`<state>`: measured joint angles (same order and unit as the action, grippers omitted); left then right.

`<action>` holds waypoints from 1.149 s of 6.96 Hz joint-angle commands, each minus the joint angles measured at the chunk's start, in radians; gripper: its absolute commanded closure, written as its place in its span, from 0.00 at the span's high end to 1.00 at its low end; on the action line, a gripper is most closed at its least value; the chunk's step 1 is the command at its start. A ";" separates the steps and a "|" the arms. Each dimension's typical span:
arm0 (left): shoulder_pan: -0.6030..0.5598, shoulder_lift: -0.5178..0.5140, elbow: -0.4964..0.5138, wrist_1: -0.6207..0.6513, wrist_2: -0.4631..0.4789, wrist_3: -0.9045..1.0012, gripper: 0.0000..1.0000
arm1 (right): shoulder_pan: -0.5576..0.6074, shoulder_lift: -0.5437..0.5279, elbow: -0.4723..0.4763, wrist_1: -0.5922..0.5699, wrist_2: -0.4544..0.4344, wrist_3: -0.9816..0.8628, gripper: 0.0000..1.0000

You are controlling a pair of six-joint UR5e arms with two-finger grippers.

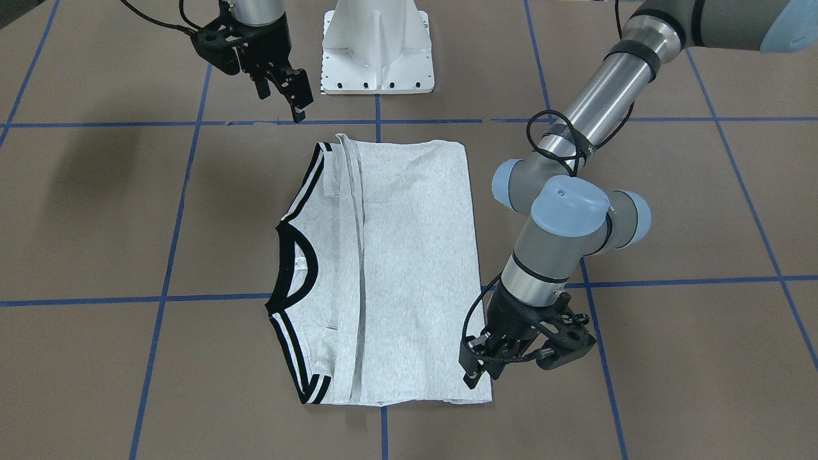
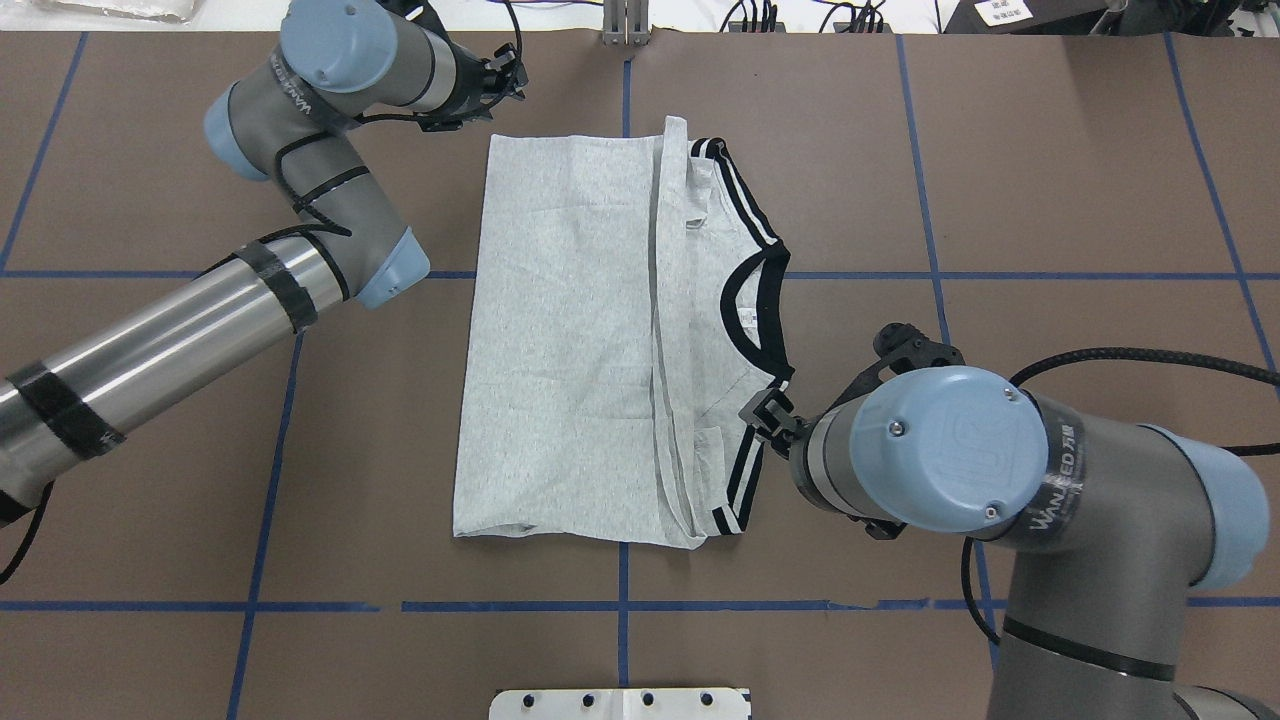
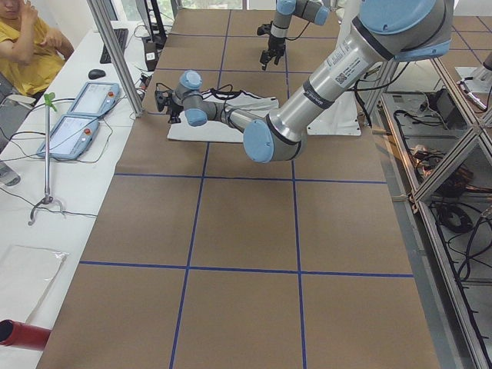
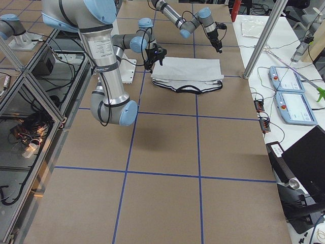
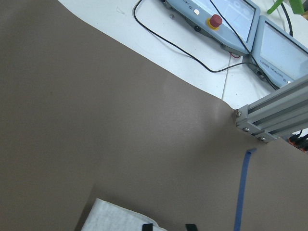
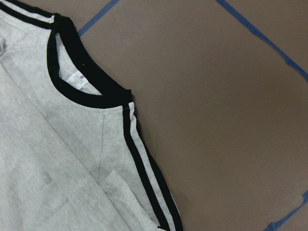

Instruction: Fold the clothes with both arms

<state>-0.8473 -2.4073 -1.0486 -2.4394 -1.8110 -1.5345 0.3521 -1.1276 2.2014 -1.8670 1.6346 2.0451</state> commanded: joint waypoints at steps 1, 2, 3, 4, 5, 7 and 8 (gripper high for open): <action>-0.010 0.205 -0.288 0.010 -0.099 0.001 0.83 | -0.002 0.075 -0.083 0.012 0.001 -0.266 1.00; -0.010 0.249 -0.347 0.013 -0.097 -0.003 0.84 | -0.002 0.092 -0.142 0.012 0.002 -0.452 1.00; -0.010 0.269 -0.361 0.013 -0.099 -0.007 0.84 | -0.002 0.136 -0.223 0.012 0.001 -0.684 1.00; -0.010 0.272 -0.361 0.014 -0.102 -0.007 0.84 | -0.002 0.190 -0.297 0.011 -0.001 -0.861 1.00; -0.010 0.281 -0.361 0.013 -0.103 -0.009 0.84 | -0.004 0.209 -0.330 0.012 0.001 -0.938 1.00; -0.007 0.296 -0.373 0.013 -0.103 -0.012 0.87 | -0.008 0.222 -0.362 0.022 -0.001 -1.048 1.00; -0.003 0.297 -0.373 0.013 -0.103 -0.013 0.88 | -0.016 0.273 -0.434 0.023 -0.002 -1.071 1.00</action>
<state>-0.8538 -2.1148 -1.4186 -2.4267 -1.9143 -1.5460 0.3432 -0.8965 1.8281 -1.8463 1.6337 1.0099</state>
